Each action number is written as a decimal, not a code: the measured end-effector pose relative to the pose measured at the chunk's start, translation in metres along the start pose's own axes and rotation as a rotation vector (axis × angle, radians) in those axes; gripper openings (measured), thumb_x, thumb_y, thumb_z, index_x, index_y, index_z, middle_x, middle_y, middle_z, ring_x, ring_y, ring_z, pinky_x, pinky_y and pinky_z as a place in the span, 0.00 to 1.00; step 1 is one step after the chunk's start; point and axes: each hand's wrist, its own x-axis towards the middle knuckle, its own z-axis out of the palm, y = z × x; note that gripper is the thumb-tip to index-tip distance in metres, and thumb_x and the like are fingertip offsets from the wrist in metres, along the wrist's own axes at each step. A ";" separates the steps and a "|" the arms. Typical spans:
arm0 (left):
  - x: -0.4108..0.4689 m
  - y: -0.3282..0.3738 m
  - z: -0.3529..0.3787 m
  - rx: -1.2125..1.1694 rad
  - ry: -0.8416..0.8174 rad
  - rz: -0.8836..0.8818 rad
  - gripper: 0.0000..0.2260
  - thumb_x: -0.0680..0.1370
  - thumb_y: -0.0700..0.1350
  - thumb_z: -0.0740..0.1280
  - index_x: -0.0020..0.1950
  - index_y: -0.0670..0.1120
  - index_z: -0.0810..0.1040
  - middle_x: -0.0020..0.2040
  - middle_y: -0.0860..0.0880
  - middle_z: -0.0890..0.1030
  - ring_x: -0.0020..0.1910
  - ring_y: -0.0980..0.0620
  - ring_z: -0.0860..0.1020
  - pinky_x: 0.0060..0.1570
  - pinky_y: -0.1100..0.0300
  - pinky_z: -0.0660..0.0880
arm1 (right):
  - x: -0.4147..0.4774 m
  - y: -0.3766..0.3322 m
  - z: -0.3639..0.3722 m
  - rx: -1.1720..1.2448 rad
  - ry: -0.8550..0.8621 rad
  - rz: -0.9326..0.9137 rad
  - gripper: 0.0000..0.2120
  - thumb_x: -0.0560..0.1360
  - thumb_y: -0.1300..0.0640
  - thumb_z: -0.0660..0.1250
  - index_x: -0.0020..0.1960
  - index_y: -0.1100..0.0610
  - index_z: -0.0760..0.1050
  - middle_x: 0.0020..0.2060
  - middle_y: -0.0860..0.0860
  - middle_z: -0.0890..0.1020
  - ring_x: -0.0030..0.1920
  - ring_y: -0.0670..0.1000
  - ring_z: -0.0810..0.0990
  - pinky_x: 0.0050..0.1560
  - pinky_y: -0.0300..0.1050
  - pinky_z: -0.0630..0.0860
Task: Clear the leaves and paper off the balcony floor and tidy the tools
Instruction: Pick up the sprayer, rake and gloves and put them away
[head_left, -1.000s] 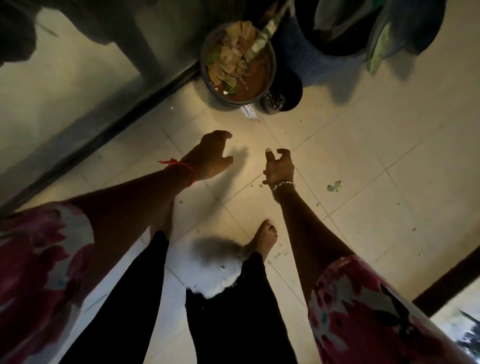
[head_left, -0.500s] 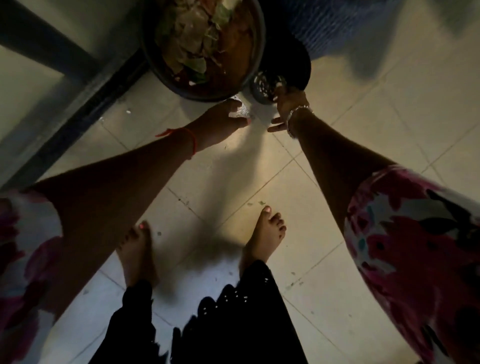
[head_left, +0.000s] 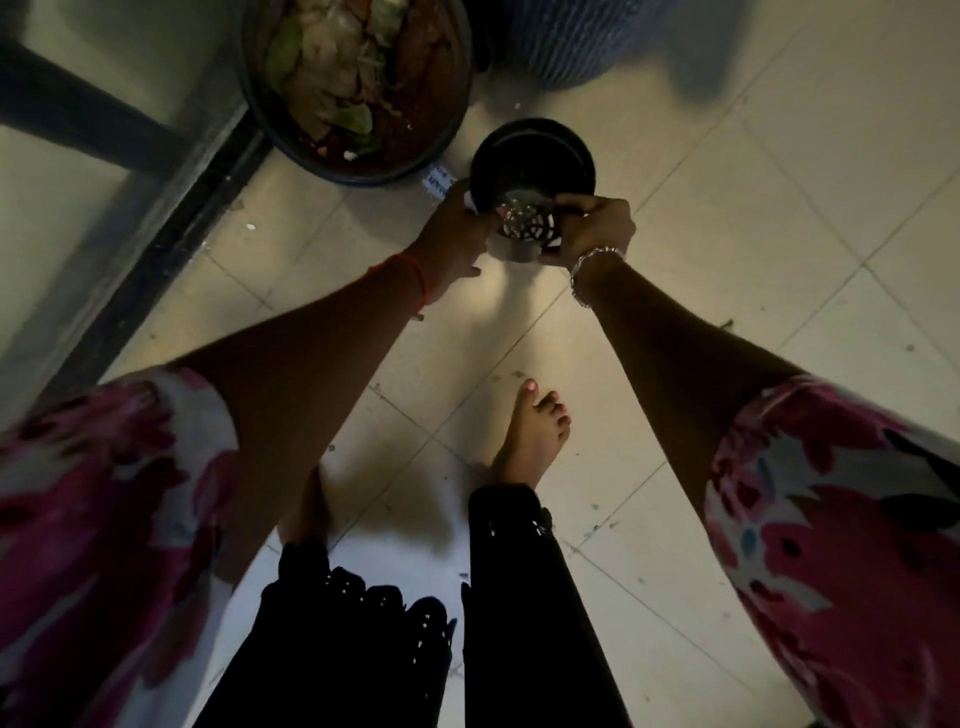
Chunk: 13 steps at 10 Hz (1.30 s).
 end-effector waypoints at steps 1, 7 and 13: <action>-0.023 0.015 0.026 -0.065 0.018 0.047 0.25 0.81 0.41 0.60 0.75 0.49 0.55 0.69 0.41 0.69 0.56 0.43 0.75 0.46 0.56 0.76 | -0.040 0.000 -0.033 0.154 0.079 -0.153 0.22 0.77 0.68 0.61 0.70 0.58 0.67 0.57 0.53 0.73 0.44 0.46 0.80 0.34 0.37 0.79; -0.314 -0.090 0.237 0.479 -0.309 0.474 0.17 0.71 0.35 0.70 0.59 0.36 0.76 0.52 0.36 0.81 0.49 0.41 0.81 0.44 0.49 0.80 | -0.374 0.244 -0.171 0.556 0.717 0.024 0.37 0.72 0.70 0.54 0.74 0.43 0.49 0.44 0.60 0.79 0.39 0.64 0.80 0.38 0.61 0.79; -0.562 -0.504 0.429 1.075 -0.968 0.275 0.23 0.82 0.51 0.55 0.75 0.44 0.58 0.75 0.45 0.59 0.74 0.51 0.58 0.64 0.64 0.55 | -0.648 0.726 -0.123 1.815 1.302 0.568 0.23 0.74 0.75 0.60 0.67 0.63 0.69 0.55 0.63 0.75 0.47 0.68 0.79 0.35 0.55 0.79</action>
